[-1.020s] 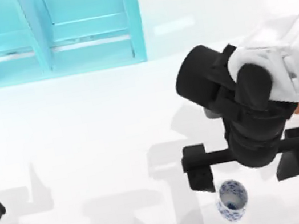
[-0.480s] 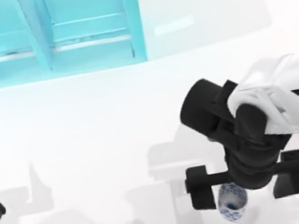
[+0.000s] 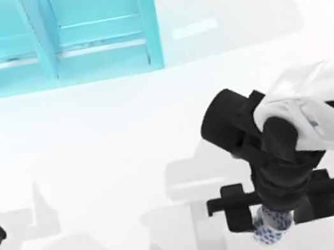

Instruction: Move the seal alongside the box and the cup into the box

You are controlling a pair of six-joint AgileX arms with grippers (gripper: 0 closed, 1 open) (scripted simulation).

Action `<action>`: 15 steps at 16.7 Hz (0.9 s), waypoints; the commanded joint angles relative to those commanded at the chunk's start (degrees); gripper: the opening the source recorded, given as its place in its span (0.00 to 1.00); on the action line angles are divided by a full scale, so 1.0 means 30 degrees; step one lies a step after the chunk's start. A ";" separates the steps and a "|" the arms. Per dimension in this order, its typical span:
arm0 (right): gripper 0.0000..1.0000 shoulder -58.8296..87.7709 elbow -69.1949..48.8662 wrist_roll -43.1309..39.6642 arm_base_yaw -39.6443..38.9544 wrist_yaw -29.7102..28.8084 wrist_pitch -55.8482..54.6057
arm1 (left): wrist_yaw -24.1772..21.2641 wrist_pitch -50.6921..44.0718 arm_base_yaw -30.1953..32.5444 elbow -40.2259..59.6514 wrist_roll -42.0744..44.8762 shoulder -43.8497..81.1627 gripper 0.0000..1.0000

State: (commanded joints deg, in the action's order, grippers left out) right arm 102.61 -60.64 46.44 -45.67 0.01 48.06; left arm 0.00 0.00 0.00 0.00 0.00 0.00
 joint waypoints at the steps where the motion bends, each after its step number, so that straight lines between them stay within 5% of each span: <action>1: 0.40 0.0000 0.0000 0.0000 0.0000 0.0000 0.0000 | 0.0000 0.0000 0.0000 0.0000 0.0000 0.0000 1.00; 6: 0.02 0.0000 0.0000 0.0000 0.0000 0.0000 0.0000 | 0.0000 0.0000 0.0000 0.0000 0.0000 0.0000 1.00; 15: 0.00 -0.0038 -0.0003 0.0022 0.0022 0.0000 -0.0001 | 0.0000 0.0000 0.0000 0.0000 0.0000 0.0000 1.00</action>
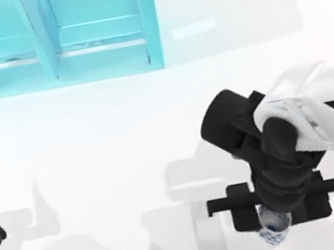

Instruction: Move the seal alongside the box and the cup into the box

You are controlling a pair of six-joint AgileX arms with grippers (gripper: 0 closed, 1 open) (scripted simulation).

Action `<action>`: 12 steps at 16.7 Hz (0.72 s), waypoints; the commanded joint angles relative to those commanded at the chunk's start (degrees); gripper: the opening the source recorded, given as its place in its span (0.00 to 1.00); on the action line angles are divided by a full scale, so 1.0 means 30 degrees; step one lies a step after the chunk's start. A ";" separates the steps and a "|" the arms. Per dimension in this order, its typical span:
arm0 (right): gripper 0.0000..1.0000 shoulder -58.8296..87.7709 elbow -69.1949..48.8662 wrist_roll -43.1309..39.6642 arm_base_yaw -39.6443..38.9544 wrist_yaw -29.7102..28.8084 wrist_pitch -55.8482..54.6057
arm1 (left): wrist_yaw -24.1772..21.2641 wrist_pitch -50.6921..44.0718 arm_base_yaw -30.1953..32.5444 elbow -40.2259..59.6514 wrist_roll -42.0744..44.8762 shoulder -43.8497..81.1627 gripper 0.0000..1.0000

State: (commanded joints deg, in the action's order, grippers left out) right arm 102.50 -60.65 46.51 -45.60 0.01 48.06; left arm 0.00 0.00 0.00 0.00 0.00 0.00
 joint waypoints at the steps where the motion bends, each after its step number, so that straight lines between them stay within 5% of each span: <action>1: 0.00 -0.0053 -0.0015 -0.0046 0.0046 -0.0002 0.0056 | 0.0000 0.0000 0.0000 0.0000 0.0000 0.0000 1.00; 12: 0.00 -0.6498 -0.0943 -0.5480 0.5378 0.0013 0.7460 | 0.0000 0.0000 0.0000 0.0000 0.0000 0.0000 1.00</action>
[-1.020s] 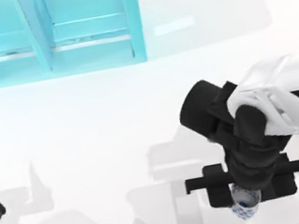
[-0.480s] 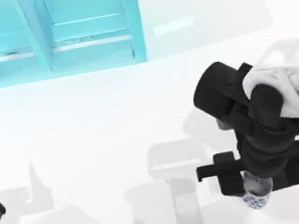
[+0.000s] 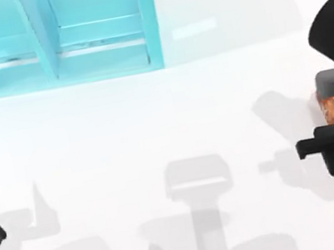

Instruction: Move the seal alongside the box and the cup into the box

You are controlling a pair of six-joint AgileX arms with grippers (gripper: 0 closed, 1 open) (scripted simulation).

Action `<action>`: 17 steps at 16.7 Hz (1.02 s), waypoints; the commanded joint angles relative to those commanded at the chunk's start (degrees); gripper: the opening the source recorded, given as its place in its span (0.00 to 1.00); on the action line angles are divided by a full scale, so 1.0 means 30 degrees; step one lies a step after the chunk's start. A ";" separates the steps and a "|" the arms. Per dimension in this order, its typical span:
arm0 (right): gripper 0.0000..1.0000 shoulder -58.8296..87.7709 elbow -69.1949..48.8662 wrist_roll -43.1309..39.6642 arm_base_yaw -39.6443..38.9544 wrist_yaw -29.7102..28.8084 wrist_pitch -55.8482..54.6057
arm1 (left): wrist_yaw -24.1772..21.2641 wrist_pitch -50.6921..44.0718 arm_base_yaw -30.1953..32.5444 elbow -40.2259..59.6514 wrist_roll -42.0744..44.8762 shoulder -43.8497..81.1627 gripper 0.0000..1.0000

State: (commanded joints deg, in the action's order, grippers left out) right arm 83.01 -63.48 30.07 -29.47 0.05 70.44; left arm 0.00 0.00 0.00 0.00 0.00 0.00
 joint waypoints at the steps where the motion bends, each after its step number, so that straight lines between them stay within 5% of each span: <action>1: 0.00 -0.0152 -0.0013 -0.0150 0.0147 0.0000 0.0152 | 0.0000 0.0000 0.0000 0.0000 0.0000 0.0000 1.00; 9: 0.00 0.0257 -0.0430 -0.2152 0.2133 -0.0004 0.0254 | 0.0000 0.0000 0.0000 0.0000 0.0000 0.0000 1.00; 17: 0.00 0.1124 -0.1335 -1.3726 1.3748 0.0013 0.0255 | 0.0000 0.0000 0.0000 0.0000 0.0000 0.0000 1.00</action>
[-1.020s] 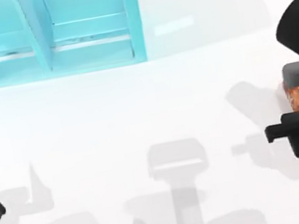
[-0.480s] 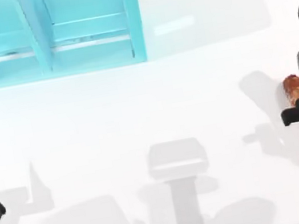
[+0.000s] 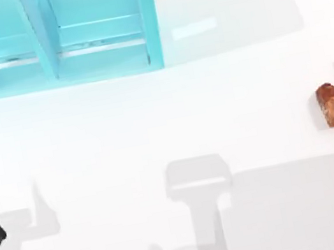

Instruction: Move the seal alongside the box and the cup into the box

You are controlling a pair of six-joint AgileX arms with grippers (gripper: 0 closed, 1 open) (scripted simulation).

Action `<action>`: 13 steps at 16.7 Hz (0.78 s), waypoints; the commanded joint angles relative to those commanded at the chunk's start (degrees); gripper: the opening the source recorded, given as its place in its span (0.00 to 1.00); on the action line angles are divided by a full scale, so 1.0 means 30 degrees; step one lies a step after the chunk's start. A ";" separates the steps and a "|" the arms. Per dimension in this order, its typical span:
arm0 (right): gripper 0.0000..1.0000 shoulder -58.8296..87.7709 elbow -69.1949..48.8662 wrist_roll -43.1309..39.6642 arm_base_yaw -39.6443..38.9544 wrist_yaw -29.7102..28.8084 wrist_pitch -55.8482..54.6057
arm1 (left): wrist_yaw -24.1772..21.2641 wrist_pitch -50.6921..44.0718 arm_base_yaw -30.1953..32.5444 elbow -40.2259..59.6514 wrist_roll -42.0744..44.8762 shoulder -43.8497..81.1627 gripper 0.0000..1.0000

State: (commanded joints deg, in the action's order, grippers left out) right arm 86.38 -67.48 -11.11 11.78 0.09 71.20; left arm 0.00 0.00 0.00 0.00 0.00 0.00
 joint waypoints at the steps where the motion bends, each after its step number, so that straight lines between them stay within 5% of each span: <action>1: 0.00 0.0053 0.0004 -0.1593 0.1579 -0.0002 -0.0092 | 0.0000 0.0000 0.0000 0.0000 0.0000 0.0000 1.00; 6: 0.00 0.0201 0.0365 -0.6902 0.6867 0.0016 -0.0637 | 0.0000 0.0000 0.0000 0.0000 0.0000 0.0000 1.00; 13: 0.00 0.0141 0.0428 -0.7618 0.7563 0.0054 -0.0792 | 0.0000 0.0000 0.0000 0.0000 0.0000 0.0000 1.00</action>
State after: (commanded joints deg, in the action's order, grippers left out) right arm 86.80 -66.20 -33.97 34.47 0.25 68.83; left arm 0.00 0.00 0.00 0.00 0.00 0.00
